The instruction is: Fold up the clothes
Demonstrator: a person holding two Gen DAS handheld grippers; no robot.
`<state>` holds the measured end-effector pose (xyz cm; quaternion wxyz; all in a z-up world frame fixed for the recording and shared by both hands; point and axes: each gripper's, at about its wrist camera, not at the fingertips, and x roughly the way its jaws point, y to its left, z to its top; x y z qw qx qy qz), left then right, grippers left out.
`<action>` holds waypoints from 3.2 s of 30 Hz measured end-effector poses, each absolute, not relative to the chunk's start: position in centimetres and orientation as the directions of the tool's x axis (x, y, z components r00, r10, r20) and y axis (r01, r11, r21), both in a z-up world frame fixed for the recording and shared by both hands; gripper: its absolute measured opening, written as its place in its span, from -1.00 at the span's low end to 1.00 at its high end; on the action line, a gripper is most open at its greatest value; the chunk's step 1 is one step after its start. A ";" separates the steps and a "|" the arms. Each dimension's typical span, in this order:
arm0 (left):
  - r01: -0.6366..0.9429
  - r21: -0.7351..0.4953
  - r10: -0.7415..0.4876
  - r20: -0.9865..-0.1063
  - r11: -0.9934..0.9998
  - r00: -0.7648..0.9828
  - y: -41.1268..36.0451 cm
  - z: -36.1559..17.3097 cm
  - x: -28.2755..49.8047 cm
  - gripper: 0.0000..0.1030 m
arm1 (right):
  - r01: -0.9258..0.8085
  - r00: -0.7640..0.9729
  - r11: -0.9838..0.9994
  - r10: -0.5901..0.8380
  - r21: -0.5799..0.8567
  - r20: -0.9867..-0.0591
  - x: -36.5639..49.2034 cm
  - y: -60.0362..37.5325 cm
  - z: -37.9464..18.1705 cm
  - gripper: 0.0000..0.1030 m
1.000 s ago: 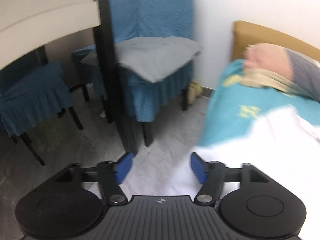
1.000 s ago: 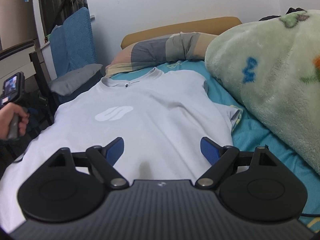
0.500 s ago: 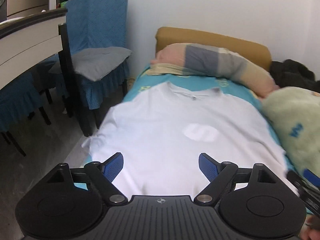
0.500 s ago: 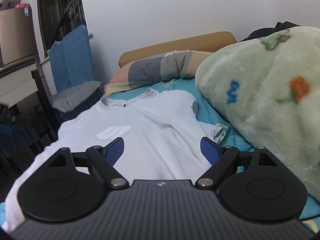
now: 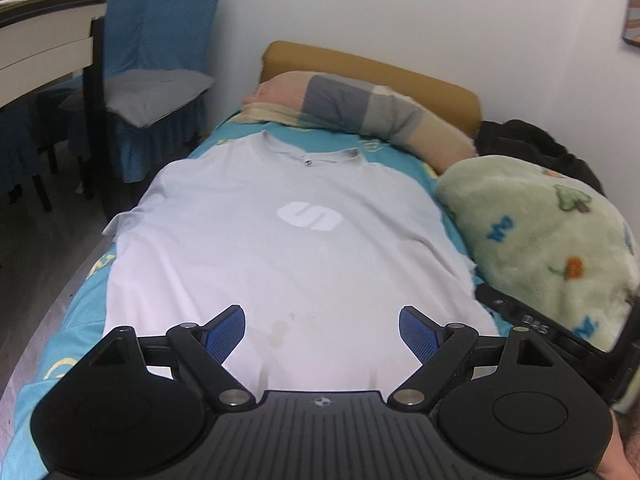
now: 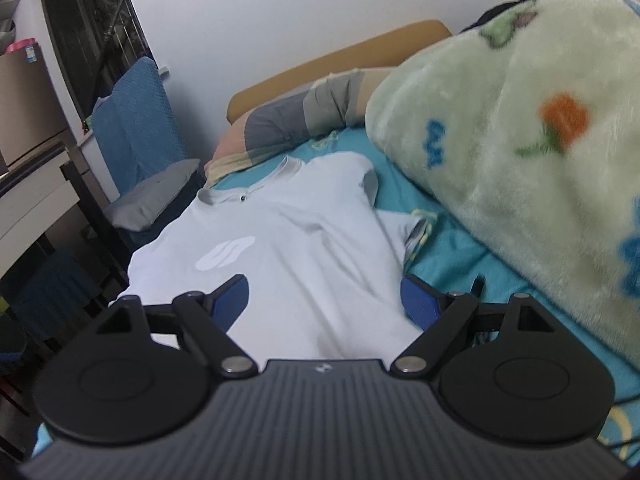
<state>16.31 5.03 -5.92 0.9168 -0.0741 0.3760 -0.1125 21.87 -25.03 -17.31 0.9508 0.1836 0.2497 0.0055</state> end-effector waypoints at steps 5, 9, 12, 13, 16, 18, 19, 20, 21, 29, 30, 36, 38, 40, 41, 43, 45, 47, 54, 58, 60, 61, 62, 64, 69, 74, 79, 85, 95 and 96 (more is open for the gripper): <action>0.152 -0.329 -0.346 -0.685 0.932 0.641 6.7 -6.9 18.3 0.67 | 0.090 0.870 0.946 0.078 0.313 -0.486 25.2 -26.1 -17.9 0.49; 0.117 -0.403 -0.385 -0.689 0.908 0.613 8.3 -8.1 19.9 0.67 | 0.097 0.866 0.955 0.059 0.281 -0.496 27.8 -26.9 -18.4 0.48; 0.096 -0.446 -0.407 -0.681 0.890 0.609 9.3 -9.4 21.0 0.67 | 0.101 0.863 0.961 0.044 0.257 -0.503 29.8 -27.5 -18.8 0.48; 0.086 -0.448 -0.404 -0.686 0.890 0.605 9.5 -9.9 21.4 0.67 | 0.103 0.862 0.963 0.039 0.249 -0.506 30.4 -27.7 -18.9 0.48; 0.047 -0.441 -0.381 -0.710 0.896 0.592 10.3 -11.1 22.7 0.67 | 0.097 0.823 0.972 0.042 0.213 -0.566 33.7 -27.7 -20.3 0.47; 0.025 -0.437 -0.366 -0.719 0.899 0.590 10.8 -11.7 23.4 0.67 | 0.099 0.786 0.981 0.024 0.164 -0.617 35.3 -27.4 -21.5 0.45; 0.018 -0.436 -0.362 -0.722 0.900 0.590 11.0 -11.8 23.7 0.67 | 0.105 0.768 0.984 0.011 0.143 -0.640 35.8 -27.3 -22.1 0.46; 0.011 -0.436 -0.358 -0.724 0.900 0.589 11.1 -12.0 23.9 0.67 | 0.108 0.772 0.983 0.012 0.150 -0.635 35.9 -27.3 -22.3 0.35; 0.007 -0.438 -0.358 -0.725 0.899 0.588 11.2 -12.1 24.2 0.66 | 0.112 0.784 0.981 0.010 0.157 -0.620 35.7 -27.2 -22.2 0.05; 0.031 -0.429 -0.354 -0.699 0.903 0.621 10.6 -11.4 25.0 0.64 | -0.042 0.839 0.956 -0.124 -0.290 -0.530 34.3 -18.0 -18.9 -0.84; 0.032 -0.420 -0.345 -0.697 0.907 0.629 10.6 -11.2 24.9 0.64 | -0.075 0.854 0.938 -0.114 -0.337 -0.507 33.9 -16.5 -18.5 -0.85; -0.038 -0.443 -0.315 -0.692 0.896 0.650 12.6 -11.0 24.6 0.64 | -0.257 0.844 0.906 0.042 -0.335 -0.534 33.6 -9.3 -18.1 -0.93; -0.064 -0.451 -0.307 -0.697 0.890 0.648 13.4 -11.2 24.5 0.64 | -0.261 0.837 0.918 0.061 -0.300 -0.544 33.8 -8.8 -18.4 -0.93; -0.079 -0.460 -0.307 -0.701 0.884 0.644 13.8 -11.3 24.3 0.64 | -0.224 0.847 0.945 0.069 -0.237 -0.528 34.1 -9.9 -18.3 -0.92; -0.083 -0.466 -0.310 -0.701 0.881 0.642 14.0 -11.3 24.3 0.64 | -0.194 0.846 0.961 0.062 -0.198 -0.529 34.2 -11.2 -18.2 -0.90; -0.086 -0.476 -0.317 -0.699 0.875 0.641 14.0 -11.2 24.4 0.64 | -0.129 0.843 0.985 0.047 -0.117 -0.535 34.5 -13.9 -17.8 -0.71; -0.079 -0.474 -0.319 -0.698 0.877 0.641 13.7 -11.2 24.4 0.64 | -0.062 0.839 0.997 0.033 -0.035 -0.543 34.7 -16.5 -17.5 0.25; -0.073 -0.472 -0.323 -0.701 0.879 0.636 13.4 -11.3 24.6 0.64 | 0.001 0.857 0.999 0.016 0.033 -0.515 34.6 -19.6 -17.3 0.60; -0.087 -0.496 -0.342 -0.705 0.864 0.621 13.3 -12.2 25.2 0.64 | 0.137 0.810 0.987 -0.062 0.086 -0.582 36.1 -25.8 -19.5 0.57; -0.091 -0.507 -0.351 -0.705 0.857 0.617 13.3 -12.4 25.3 0.64 | 0.075 0.779 0.997 -0.045 0.023 -0.626 36.2 -25.1 -20.9 -0.48; -0.090 -0.506 -0.349 -0.703 0.858 0.620 13.2 -12.4 25.3 0.64 | 0.025 0.787 0.994 -0.086 -0.108 -0.611 35.9 -22.6 -20.6 -0.77; -0.089 -0.505 -0.348 -0.701 0.859 0.622 13.2 -12.3 25.3 0.64 | 0.002 0.795 0.983 -0.115 -0.186 -0.596 35.7 -21.3 -20.3 -0.82; -0.086 -0.503 -0.347 -0.699 0.860 0.625 13.1 -12.2 25.2 0.64 | -0.021 0.806 0.973 -0.120 -0.232 -0.579 35.5 -20.0 -20.0 -0.85; -0.085 -0.500 -0.342 -0.697 0.862 0.631 13.1 -12.1 25.2 0.64 | -0.066 0.829 0.947 -0.124 -0.316 -0.545 35.1 -17.5 -19.3 -0.86; -0.118 -0.503 -0.315 -0.689 0.856 0.653 14.0 -11.9 24.9 0.63 | -0.248 0.852 0.783 -0.105 -0.570 -0.513 34.1 -9.3 -20.4 -0.87; -0.148 -0.505 -0.299 -0.695 0.850 0.653 14.7 -12.2 25.0 0.61 | -0.357 0.794 0.797 -0.015 -0.487 -0.607 34.6 -6.0 -21.7 -0.87; -0.138 -0.507 -0.311 -0.698 0.851 0.644 14.4 -12.3 25.0 0.61 | -0.373 0.723 0.925 0.240 -0.073 -0.648 34.5 -10.1 -19.6 -0.83; -0.129 -0.520 -0.338 -0.704 0.844 0.625 14.0 -12.8 25.2 0.61 | -0.199 0.778 0.892 0.396 0.406 -0.489 31.2 -19.5 -16.8 0.38; -0.143 -0.522 -0.328 -0.702 0.841 0.633 13.7 -13.4 25.3 0.61 | 0.197 0.820 0.794 0.188 0.575 -0.541 34.2 -28.9 -22.8 0.37; -0.144 -0.519 -0.325 -0.703 0.843 0.633 13.7 -13.5 25.4 0.61 | 0.182 0.830 0.808 0.178 0.560 -0.528 34.7 -28.6 -23.0 0.36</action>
